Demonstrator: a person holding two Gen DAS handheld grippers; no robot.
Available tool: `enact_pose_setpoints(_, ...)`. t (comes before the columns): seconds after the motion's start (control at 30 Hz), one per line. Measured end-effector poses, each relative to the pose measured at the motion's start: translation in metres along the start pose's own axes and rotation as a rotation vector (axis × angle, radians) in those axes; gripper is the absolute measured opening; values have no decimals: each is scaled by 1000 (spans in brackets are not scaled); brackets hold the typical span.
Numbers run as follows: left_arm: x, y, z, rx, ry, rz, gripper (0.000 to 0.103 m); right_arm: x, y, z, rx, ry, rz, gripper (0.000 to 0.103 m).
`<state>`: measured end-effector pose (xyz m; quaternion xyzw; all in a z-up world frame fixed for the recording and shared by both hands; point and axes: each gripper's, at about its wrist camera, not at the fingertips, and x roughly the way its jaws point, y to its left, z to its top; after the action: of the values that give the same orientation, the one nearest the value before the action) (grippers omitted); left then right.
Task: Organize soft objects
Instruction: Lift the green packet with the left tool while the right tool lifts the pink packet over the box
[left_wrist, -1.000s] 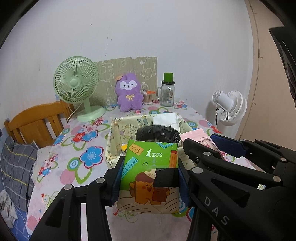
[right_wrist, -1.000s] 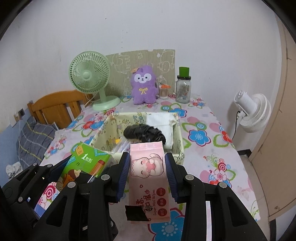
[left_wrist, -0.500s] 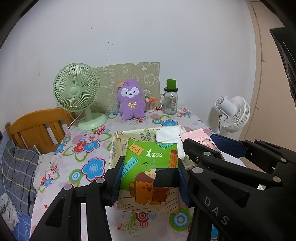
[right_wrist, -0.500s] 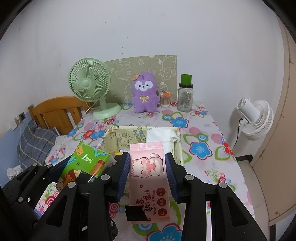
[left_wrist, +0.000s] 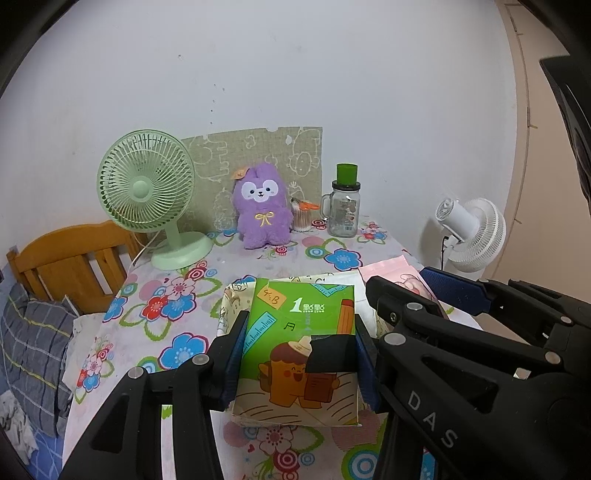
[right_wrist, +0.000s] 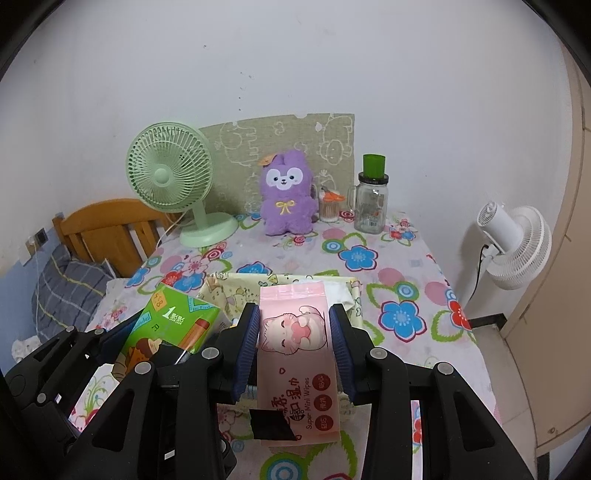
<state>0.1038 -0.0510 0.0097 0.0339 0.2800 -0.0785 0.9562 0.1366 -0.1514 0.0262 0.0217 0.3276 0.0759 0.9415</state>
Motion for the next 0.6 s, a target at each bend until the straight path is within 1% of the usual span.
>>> enact_pose_setpoints(0.6, 32, 9, 14, -21, 18, -7, 52, 35, -4, 18, 13, 20, 6, 42)
